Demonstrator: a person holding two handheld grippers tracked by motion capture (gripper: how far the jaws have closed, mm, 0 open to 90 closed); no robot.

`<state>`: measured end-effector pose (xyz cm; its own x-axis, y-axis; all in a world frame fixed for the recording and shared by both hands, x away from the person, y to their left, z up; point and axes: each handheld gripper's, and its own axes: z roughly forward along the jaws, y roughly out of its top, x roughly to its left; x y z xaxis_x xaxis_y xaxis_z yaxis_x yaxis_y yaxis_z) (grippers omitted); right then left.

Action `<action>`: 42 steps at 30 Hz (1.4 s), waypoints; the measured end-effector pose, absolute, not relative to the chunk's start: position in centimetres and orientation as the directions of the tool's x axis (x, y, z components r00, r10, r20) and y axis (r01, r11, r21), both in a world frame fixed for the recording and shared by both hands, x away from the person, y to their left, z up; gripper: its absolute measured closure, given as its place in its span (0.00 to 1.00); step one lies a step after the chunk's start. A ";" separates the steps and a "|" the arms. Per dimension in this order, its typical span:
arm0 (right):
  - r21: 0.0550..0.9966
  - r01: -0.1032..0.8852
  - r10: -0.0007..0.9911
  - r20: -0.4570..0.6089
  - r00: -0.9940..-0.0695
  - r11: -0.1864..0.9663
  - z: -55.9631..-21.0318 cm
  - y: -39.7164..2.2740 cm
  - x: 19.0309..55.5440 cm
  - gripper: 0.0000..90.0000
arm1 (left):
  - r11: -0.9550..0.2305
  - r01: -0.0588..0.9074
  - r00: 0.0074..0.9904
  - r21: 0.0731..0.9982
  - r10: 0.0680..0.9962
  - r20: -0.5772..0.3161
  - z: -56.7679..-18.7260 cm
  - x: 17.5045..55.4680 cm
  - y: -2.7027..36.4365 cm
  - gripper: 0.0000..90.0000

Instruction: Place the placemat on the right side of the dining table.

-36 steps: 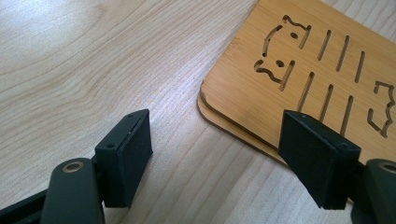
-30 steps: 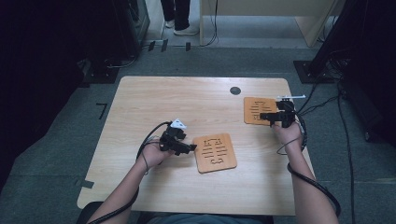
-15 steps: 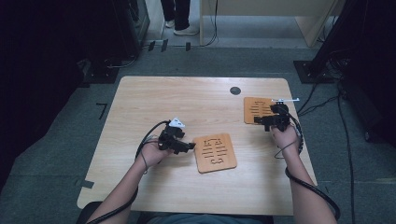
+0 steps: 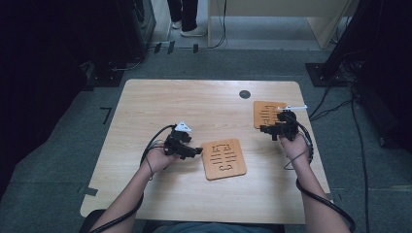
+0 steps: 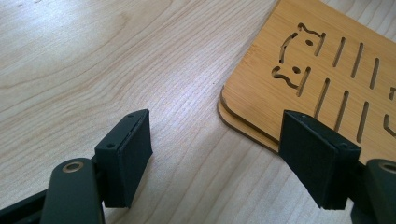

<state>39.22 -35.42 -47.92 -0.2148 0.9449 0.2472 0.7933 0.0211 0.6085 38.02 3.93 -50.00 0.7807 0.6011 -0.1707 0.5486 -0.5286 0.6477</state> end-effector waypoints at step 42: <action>0.643 0.727 0.875 0.183 -0.449 0.239 -47.5 -29.6 35.6 0.29 | -0.528 0.547 0.780 0.650 0.603 -0.166 -50.0 38.1 4.0 0.28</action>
